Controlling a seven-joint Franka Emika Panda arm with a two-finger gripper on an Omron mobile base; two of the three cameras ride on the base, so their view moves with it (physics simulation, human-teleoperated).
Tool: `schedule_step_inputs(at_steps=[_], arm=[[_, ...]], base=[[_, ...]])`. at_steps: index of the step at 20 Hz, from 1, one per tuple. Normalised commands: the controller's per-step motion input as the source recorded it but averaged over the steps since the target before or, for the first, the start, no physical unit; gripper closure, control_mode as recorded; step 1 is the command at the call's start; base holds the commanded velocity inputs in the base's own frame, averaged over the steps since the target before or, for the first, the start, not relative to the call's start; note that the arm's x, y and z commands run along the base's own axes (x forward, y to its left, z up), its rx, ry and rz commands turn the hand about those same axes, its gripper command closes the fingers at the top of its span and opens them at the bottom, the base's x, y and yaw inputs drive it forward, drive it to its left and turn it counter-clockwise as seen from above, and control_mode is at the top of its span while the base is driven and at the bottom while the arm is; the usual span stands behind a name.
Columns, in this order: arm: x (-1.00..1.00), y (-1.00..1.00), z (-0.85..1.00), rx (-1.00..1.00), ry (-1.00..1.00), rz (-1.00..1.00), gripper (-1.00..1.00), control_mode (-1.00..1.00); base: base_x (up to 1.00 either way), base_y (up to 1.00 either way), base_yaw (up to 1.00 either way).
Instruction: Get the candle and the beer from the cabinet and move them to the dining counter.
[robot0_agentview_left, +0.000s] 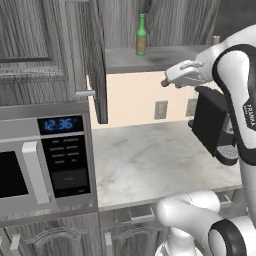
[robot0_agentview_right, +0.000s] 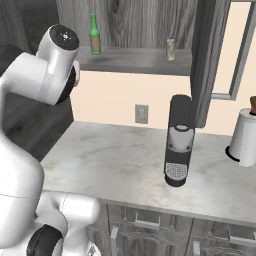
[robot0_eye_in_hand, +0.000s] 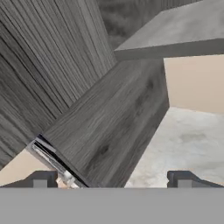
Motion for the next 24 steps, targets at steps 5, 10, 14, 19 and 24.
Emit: schedule_step_inputs(at_steps=[5, 10, 14, 19, 24], arm=[[0.71, -0.10, 0.16, -0.02, -0.25, -0.14, -1.00, -1.00], [0.71, -0.15, 0.25, -0.01, -0.18, -0.16, -1.00, -1.00], [0.68, -0.14, 0.36, -0.01, -0.09, -0.19, -1.00, -1.00], [0.66, -0.08, 0.37, 0.00, 0.01, -0.20, -1.00, -1.00], [0.67, -0.25, 0.01, 0.00, 0.09, -0.13, -1.00, -1.00]], base=[[0.00, 0.00, 0.00], [0.00, 0.00, 0.00], [0.00, 0.00, 0.00], [0.00, 0.00, 0.00], [0.00, 0.00, 0.00]])
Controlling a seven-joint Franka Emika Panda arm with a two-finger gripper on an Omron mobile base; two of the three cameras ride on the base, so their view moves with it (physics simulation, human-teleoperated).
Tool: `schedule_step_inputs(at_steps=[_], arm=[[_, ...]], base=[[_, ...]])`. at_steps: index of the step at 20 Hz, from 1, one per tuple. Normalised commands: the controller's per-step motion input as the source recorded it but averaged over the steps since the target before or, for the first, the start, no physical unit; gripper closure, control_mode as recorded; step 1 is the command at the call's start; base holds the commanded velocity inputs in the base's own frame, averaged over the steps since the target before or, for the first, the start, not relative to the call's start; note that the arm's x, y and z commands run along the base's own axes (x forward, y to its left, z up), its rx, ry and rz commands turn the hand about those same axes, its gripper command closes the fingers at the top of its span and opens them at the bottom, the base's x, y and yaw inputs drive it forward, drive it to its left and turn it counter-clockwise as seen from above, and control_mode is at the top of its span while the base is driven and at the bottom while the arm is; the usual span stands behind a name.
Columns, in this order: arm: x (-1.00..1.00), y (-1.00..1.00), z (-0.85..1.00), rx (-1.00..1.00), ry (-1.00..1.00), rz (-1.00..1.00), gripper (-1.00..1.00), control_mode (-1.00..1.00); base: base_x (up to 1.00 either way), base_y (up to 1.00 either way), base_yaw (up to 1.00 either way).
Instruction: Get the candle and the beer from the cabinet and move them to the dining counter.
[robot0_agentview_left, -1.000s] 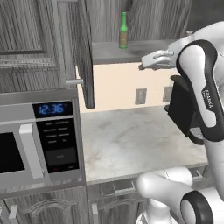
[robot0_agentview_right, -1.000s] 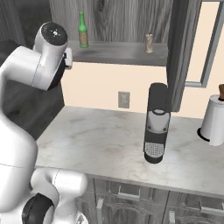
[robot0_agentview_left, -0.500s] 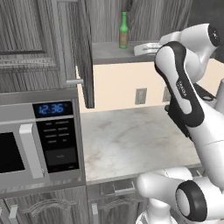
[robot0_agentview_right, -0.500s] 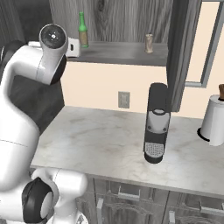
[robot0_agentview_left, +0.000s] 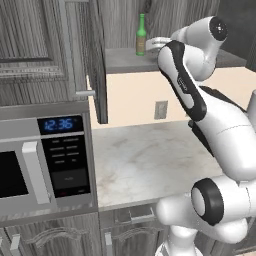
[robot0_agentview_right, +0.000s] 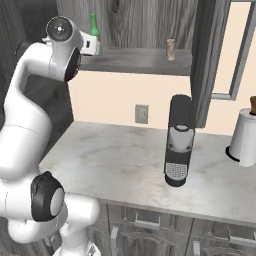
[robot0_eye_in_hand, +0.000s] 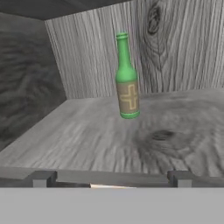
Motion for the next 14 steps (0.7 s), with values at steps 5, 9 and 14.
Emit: schedule_step_inputs(at_steps=[5, 9, 14], arm=[[0.57, -0.16, 0.00, 0.00, 0.04, -0.06, -1.00, -1.00], [0.30, -0.01, 0.01, 0.00, -0.03, -0.02, -1.00, -1.00], [0.25, 0.04, 0.01, -0.01, -0.06, 0.00, -1.00, -1.00]], base=[[0.00, 0.00, 0.00], [0.00, 0.00, 0.00], [0.00, 0.00, 0.00]])
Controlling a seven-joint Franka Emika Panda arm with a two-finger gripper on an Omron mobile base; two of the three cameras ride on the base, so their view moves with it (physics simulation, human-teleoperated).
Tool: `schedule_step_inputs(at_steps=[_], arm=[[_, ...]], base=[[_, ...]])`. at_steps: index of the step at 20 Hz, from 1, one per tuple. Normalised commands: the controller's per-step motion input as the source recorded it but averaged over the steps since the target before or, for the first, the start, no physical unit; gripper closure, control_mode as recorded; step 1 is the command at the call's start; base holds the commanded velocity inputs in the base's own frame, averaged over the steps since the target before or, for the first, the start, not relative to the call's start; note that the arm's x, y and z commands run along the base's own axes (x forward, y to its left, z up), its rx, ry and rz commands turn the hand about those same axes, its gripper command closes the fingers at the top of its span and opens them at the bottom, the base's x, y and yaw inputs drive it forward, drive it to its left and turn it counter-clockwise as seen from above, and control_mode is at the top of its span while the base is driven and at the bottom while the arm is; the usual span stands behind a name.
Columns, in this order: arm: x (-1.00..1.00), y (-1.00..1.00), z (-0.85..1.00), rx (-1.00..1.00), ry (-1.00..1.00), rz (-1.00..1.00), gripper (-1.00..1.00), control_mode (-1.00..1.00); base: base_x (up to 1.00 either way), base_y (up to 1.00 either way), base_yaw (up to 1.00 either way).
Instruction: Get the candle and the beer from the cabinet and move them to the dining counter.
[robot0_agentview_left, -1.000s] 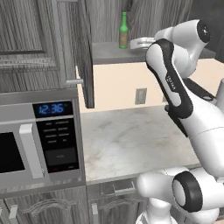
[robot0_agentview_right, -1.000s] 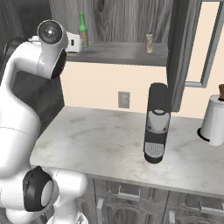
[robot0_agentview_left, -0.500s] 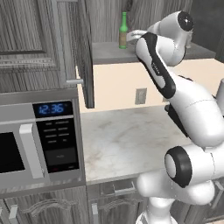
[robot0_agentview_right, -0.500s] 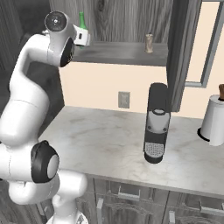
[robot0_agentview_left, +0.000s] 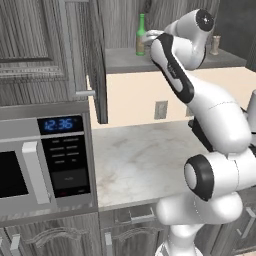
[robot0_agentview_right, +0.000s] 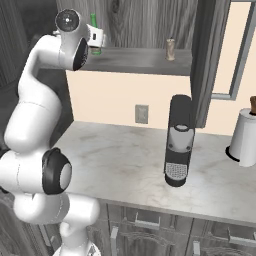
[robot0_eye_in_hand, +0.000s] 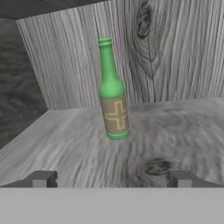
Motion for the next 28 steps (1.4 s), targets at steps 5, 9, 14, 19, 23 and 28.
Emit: schedule_step_inputs(at_steps=[5, 9, 14, 19, 23, 28], arm=[[0.29, 0.18, 0.00, -0.02, -0.03, 0.00, -1.00, -1.00], [0.36, 0.21, 0.00, -0.04, -0.01, 0.00, -1.00, -1.00], [0.31, 0.02, 0.01, -0.02, 0.00, 0.00, -1.00, -1.00], [0.31, 0.00, 0.00, -0.04, 0.00, 0.00, -1.00, -1.00], [0.32, 0.00, 0.00, -0.04, 0.00, 0.00, -1.00, -1.00], [0.29, 0.00, 0.00, -0.03, 0.00, 0.00, -1.00, -1.00]], base=[[0.00, 0.00, 0.00], [0.00, 0.00, 0.00], [0.00, 0.00, 0.00], [0.00, 0.00, 0.00], [0.00, 0.00, 0.00], [0.00, 0.00, 0.00]])
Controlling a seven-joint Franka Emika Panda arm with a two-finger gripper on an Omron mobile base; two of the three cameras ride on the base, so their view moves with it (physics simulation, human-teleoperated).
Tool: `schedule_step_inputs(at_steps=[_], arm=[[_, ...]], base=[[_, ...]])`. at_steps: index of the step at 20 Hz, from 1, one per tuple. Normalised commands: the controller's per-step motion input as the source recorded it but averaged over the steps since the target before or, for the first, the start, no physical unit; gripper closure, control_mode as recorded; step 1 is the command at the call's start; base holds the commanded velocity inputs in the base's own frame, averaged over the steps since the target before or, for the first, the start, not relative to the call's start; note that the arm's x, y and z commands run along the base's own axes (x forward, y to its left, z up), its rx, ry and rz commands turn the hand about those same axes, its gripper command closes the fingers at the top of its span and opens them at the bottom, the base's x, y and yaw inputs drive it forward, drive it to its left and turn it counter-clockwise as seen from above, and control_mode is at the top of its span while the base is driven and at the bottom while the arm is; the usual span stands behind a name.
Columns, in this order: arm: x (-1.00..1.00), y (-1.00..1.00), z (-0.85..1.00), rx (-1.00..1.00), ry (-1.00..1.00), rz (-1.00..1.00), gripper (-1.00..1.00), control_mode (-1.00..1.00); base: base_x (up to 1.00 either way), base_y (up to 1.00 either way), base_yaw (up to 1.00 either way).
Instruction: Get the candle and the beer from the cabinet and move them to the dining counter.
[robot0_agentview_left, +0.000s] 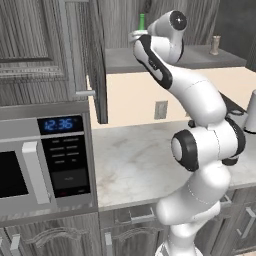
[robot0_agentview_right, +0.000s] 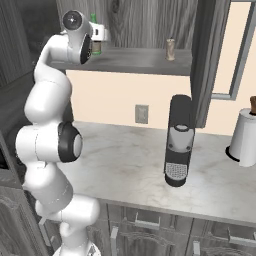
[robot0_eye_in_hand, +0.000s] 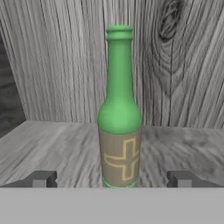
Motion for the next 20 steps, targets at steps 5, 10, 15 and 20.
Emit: schedule_step_inputs(at_steps=[5, 10, 15, 20], arm=[[0.27, 0.00, 0.00, -0.02, 0.00, 0.00, -1.00, -1.00], [0.25, 0.00, 0.00, -0.02, 0.00, 0.00, -1.00, -1.00], [0.25, 0.00, 0.00, -0.01, 0.00, 0.00, -1.00, -1.00], [0.20, 0.00, 0.00, 0.00, 0.00, 0.00, -1.00, -1.00]], base=[[0.00, 0.00, 0.00], [0.00, 0.00, 0.00], [0.00, 0.00, 0.00], [0.00, 0.00, 0.00]])
